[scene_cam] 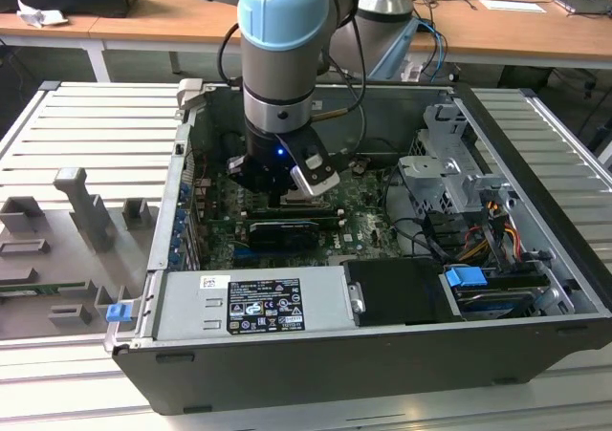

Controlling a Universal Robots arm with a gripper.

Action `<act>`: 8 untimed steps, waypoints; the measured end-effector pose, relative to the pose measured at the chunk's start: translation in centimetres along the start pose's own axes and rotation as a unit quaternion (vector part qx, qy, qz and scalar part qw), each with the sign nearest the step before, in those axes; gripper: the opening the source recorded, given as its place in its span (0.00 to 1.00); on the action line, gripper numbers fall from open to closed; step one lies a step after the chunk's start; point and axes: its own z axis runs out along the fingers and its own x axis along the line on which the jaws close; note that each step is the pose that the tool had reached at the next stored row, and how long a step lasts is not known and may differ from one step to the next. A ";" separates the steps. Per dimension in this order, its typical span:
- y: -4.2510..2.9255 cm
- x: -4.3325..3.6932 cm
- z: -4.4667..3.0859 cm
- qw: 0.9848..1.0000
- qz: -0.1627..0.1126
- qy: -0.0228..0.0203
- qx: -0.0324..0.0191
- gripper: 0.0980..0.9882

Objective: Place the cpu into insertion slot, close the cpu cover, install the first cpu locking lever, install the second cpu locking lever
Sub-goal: 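Install the second cpu locking lever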

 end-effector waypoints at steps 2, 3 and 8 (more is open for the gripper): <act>-0.05 0.43 0.02 1.000 0.000 -0.001 -0.006 0.01; -0.06 0.53 0.03 1.000 0.000 -0.001 -0.008 0.01; -0.13 0.58 0.28 1.000 0.000 -0.001 -0.015 0.01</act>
